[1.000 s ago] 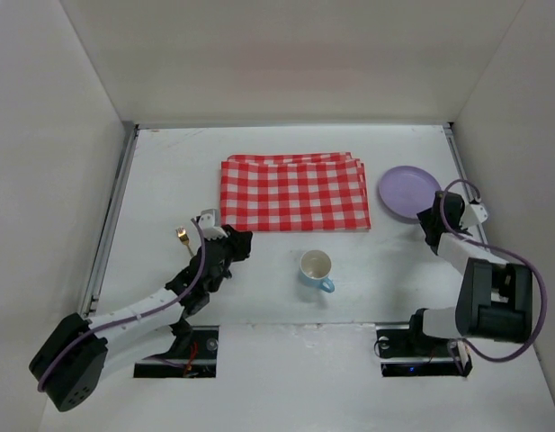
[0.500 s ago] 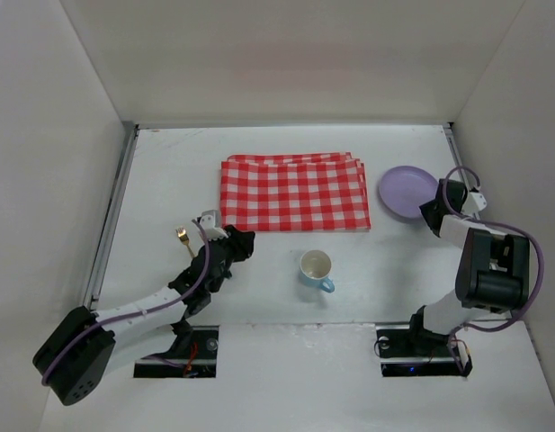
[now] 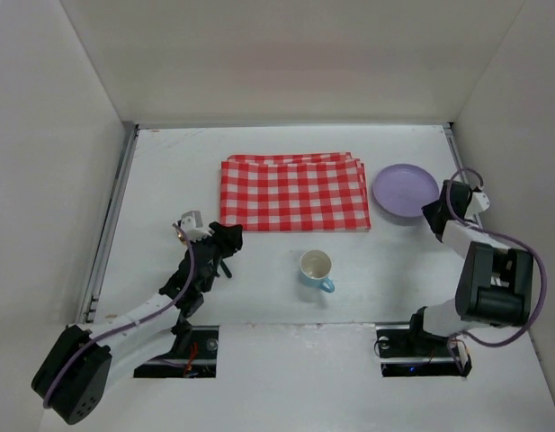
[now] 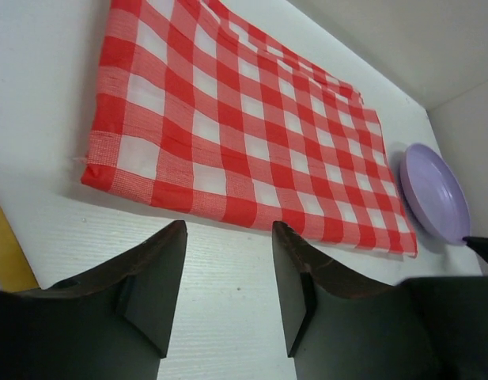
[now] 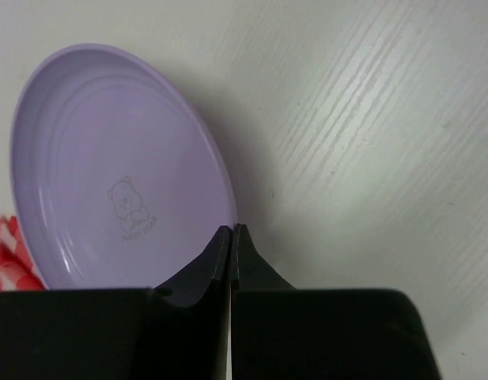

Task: Set the dinner table for one person

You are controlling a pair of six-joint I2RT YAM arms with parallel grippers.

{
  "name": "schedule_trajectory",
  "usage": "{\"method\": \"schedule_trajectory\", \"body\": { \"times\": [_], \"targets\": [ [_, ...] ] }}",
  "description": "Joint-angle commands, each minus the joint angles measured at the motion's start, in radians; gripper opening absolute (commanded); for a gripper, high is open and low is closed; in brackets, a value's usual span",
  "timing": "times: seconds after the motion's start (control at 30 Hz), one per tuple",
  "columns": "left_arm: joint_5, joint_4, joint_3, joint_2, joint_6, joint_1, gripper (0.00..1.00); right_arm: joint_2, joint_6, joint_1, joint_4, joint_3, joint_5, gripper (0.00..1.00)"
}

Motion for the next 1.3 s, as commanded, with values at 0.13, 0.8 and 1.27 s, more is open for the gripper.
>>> {"method": "schedule_trajectory", "body": {
  "times": [0.13, 0.8, 1.27],
  "targets": [
    [-0.023, 0.006, -0.024, -0.049, -0.051, 0.045, 0.51, -0.335, 0.013, 0.072, 0.102, 0.008, -0.017, 0.0],
    [-0.002, -0.002, -0.029, 0.013, -0.103, 0.131, 0.52, 0.251, -0.036, 0.683, -0.018, 0.5, -0.06, 0.04],
    [0.009, 0.0, -0.026, 0.027, -0.103, 0.129, 0.52, 0.363, -0.048, 0.692, -0.072, 0.549, -0.029, 0.33]
  ]
}}
